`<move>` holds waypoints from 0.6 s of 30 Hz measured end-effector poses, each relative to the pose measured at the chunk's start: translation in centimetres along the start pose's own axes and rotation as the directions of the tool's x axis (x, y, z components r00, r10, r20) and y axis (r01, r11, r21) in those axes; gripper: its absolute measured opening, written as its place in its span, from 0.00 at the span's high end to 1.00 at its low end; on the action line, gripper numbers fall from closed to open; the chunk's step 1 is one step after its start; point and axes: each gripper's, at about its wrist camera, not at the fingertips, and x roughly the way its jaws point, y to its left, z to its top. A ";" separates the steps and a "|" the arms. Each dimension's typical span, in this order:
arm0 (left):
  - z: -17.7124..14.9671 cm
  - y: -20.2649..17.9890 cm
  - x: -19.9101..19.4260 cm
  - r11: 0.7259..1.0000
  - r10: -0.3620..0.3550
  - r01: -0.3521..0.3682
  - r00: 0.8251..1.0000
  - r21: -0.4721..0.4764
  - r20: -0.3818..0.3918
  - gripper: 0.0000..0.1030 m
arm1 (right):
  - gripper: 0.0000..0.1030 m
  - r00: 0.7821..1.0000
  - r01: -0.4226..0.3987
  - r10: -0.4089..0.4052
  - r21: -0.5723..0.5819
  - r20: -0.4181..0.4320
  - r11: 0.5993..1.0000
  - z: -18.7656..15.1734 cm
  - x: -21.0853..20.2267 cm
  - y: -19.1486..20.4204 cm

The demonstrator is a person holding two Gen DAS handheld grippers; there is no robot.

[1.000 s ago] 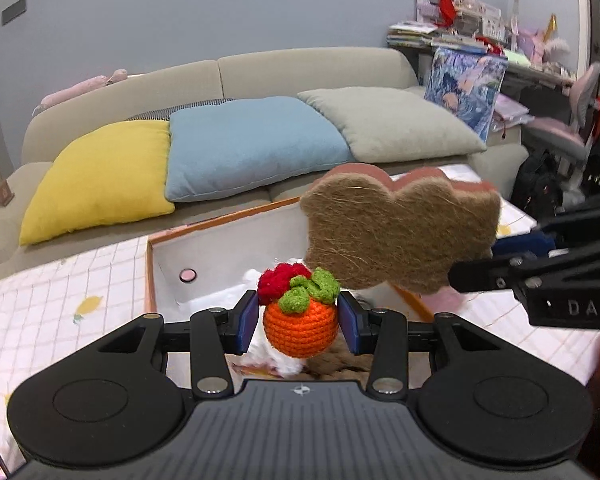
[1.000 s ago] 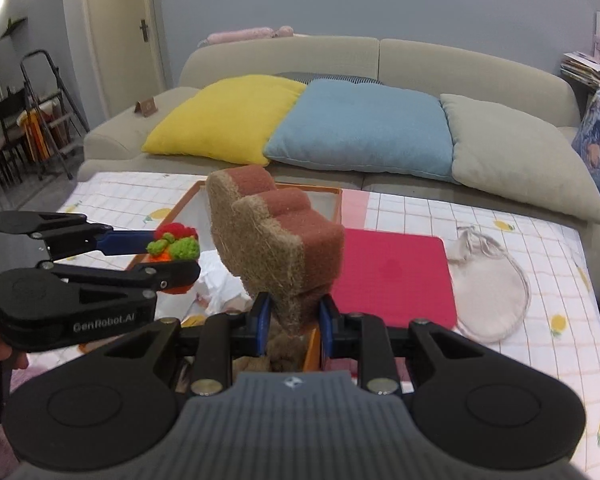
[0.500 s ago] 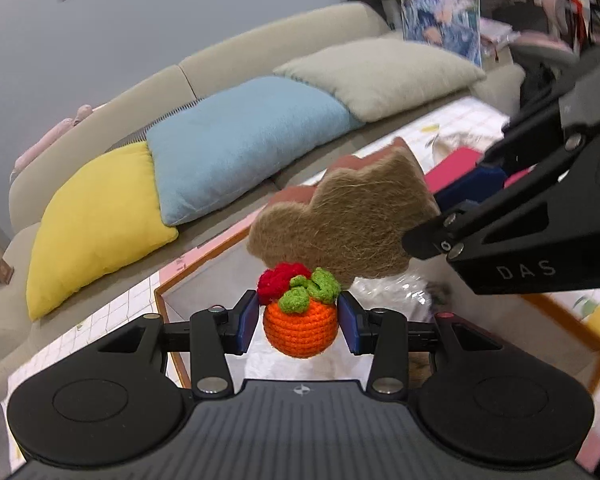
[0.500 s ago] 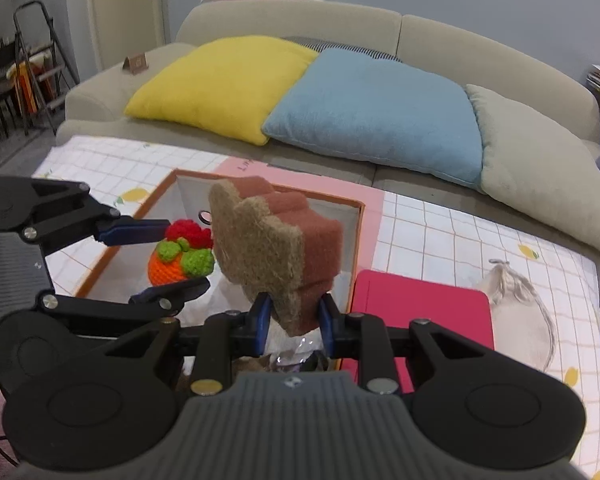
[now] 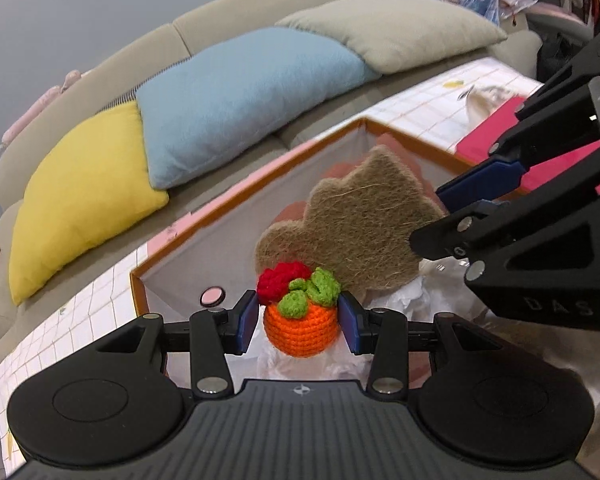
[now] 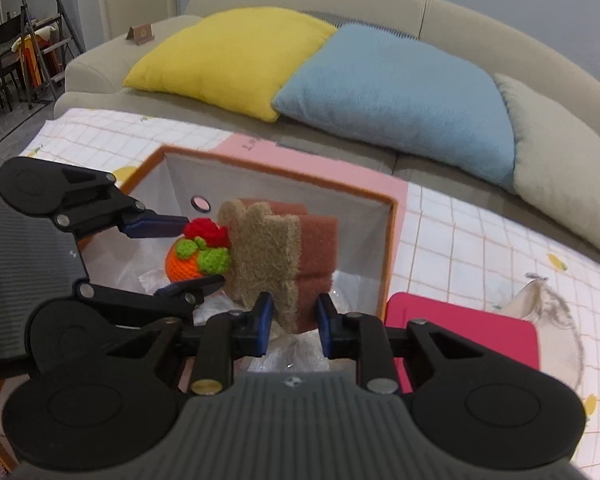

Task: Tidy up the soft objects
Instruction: 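Carry the sponge and crochet orange over the orange box with both tools, then open the left tool to drop the crochet orange while the right tool releases the sponge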

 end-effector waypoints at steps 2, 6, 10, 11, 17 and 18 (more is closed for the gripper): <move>0.0 -0.1 0.4 1.000 0.011 -0.011 1.000 0.017 -0.014 0.52 | 0.78 1.000 -0.012 0.013 0.006 -0.017 1.000 0.0 0.9 -0.1; -0.1 -0.3 1.0 0.999 0.035 -0.034 0.999 0.040 -0.035 0.52 | 0.77 1.000 -0.015 0.015 0.010 -0.027 1.000 -0.3 1.8 -0.1; -0.1 0.0 1.3 0.999 0.036 -0.034 0.998 0.040 -0.044 0.48 | 0.71 1.000 -0.016 0.016 -0.004 -0.024 1.000 -0.6 1.9 -0.1; -0.1 0.1 1.3 0.999 0.034 -0.033 0.998 0.036 -0.046 0.47 | 0.71 1.000 -0.016 0.016 -0.008 -0.023 1.000 -0.7 1.9 -0.1; -0.4 0.2 0.9 0.999 0.031 -0.031 0.998 0.012 -0.047 0.35 | 0.64 1.000 -0.013 0.013 -0.056 0.000 0.998 -0.8 1.1 0.5; -0.4 0.2 0.7 0.999 0.031 -0.031 0.999 0.012 -0.040 0.34 | 0.62 1.000 -0.013 0.013 -0.058 0.001 0.998 -0.9 1.0 0.4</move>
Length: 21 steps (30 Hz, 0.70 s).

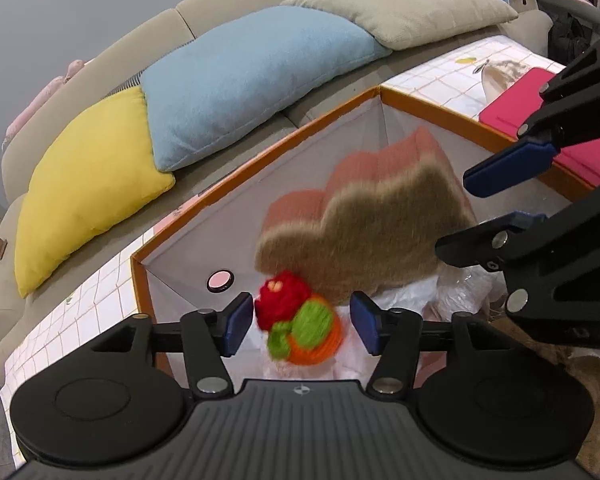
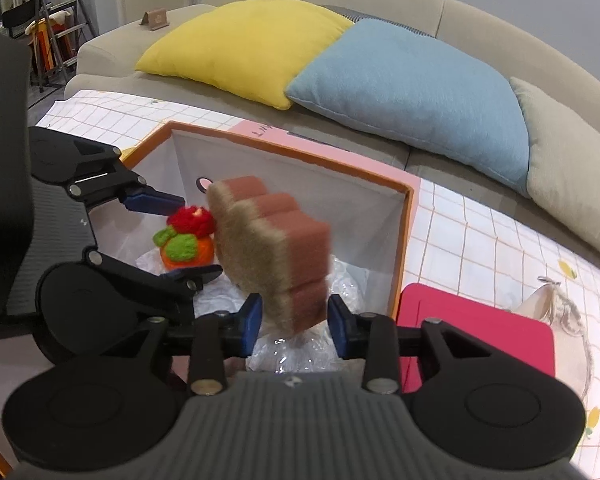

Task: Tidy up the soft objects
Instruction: 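Open the left tool to drop the crochet orange while the right tool releases the sponge, then move both tools away from the box back over the table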

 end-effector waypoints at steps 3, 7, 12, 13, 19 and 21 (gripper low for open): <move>0.1 -0.3 -1.0 1.000 0.002 -0.002 1.000 0.017 0.018 0.31 | 0.59 1.000 -0.007 0.007 0.007 0.007 1.000 0.1 -0.7 -0.3; 0.2 -0.4 -2.7 1.000 0.011 -0.012 0.999 0.010 0.051 0.26 | 0.44 1.000 0.005 -0.006 0.006 0.029 1.000 0.3 -2.1 -0.4; 0.1 -0.3 -5.3 0.998 0.019 -0.012 0.995 -0.066 0.097 0.25 | 0.38 0.998 0.028 -0.029 0.019 0.052 0.999 0.2 -4.6 -0.6; 0.1 -0.4 -6.0 0.997 0.021 -0.013 0.994 -0.075 0.108 0.25 | 0.36 0.997 0.035 -0.037 0.025 0.062 0.999 0.1 -5.2 -0.6; -0.2 -1.8 -9.8 0.991 0.046 -0.024 0.985 -0.129 0.168 0.25 | 0.35 0.990 0.065 -0.070 0.047 0.122 0.997 -1.8 -9.3 -0.8; -0.4 -2.1 -11.0 0.987 0.055 -0.024 0.979 -0.157 0.195 0.25 | 0.34 0.987 0.068 -0.077 0.063 0.144 0.996 -2.8 -10.8 -0.9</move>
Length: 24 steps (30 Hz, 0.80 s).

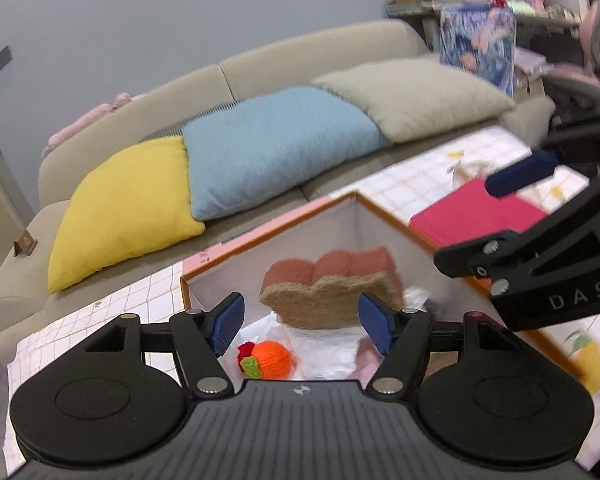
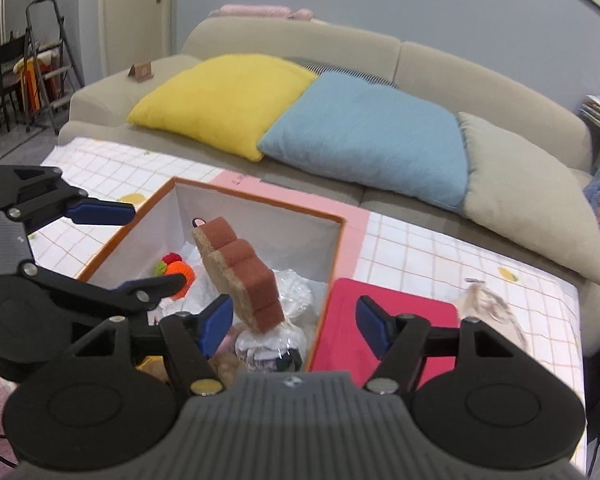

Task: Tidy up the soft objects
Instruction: 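Move both tools away from the box back over the table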

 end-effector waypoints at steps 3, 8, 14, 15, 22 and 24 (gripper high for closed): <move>-0.1 -0.4 -2.0 0.999 0.004 -0.001 0.999 -0.052 0.044 0.25 | 0.34 0.999 0.003 -0.004 0.045 0.033 0.999 -1.4 -2.3 -0.7; -0.8 -1.4 -4.7 0.987 -0.009 0.023 0.996 -0.162 0.088 0.25 | 0.32 1.000 0.010 -0.011 0.124 0.010 0.992 -4.1 -5.0 -2.0; -2.2 -3.0 -6.4 0.959 -0.071 0.090 0.994 -0.269 0.079 0.25 | 0.32 0.998 0.028 -0.015 0.212 -0.063 0.977 -7.7 -6.7 -3.8; -2.4 -3.4 -6.5 0.953 -0.089 0.106 0.994 -0.285 0.071 0.25 | 0.32 0.997 0.033 -0.015 0.229 -0.079 0.973 -8.3 -6.9 -4.1; -3.5 -6.0 -6.4 0.940 -0.182 0.175 0.983 -0.292 0.002 0.25 | 0.31 0.985 0.059 -0.008 0.292 -0.172 0.955 -12.6 -7.6 -5.4; -3.6 -6.6 -6.3 0.933 -0.211 0.197 0.977 -0.300 -0.015 0.25 | 0.31 0.982 0.071 -0.014 0.293 -0.190 0.953 -13.7 -7.7 -5.6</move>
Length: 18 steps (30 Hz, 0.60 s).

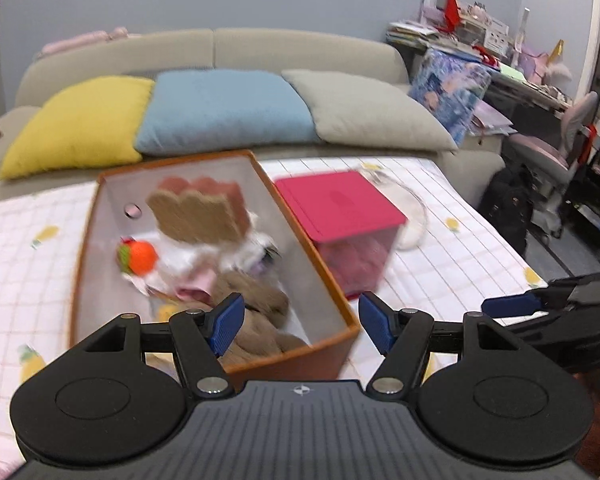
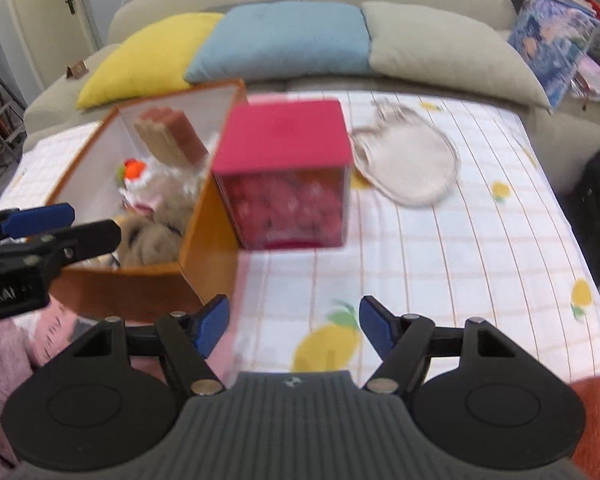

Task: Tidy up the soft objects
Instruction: 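Move both tools away from the box back over the table, then approach the beige drawstring pouch with both tools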

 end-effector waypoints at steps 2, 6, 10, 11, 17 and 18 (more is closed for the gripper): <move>-0.2 -0.5 0.3 1.000 -0.019 0.019 1.000 -0.001 -0.022 0.25 | 0.31 1.000 0.014 -0.014 0.018 -0.013 1.000 -0.8 0.2 -0.7; -0.3 -2.1 1.0 0.998 -0.057 0.057 0.997 -0.005 -0.051 0.25 | 0.31 0.999 0.035 -0.034 0.072 -0.007 0.997 -1.0 0.4 -2.2; 0.4 -3.2 1.7 0.996 -0.083 0.084 0.995 0.011 -0.054 0.25 | 0.30 0.999 0.022 -0.025 0.082 0.032 0.996 -0.4 0.3 -3.4; 0.6 -3.5 1.8 0.996 -0.086 0.088 0.995 0.017 -0.055 0.25 | 0.30 0.999 0.012 -0.015 0.086 0.034 0.996 -0.2 0.4 -3.6; 2.7 -5.3 3.5 0.984 -0.126 0.132 0.991 0.118 -0.052 0.25 | 0.29 0.997 0.028 -0.036 0.119 0.067 0.993 0.8 1.3 -6.3; 3.3 -5.7 3.8 0.980 -0.132 0.138 0.990 0.142 -0.051 0.25 | 0.29 0.997 0.027 -0.035 0.120 0.072 0.992 1.1 1.5 -6.9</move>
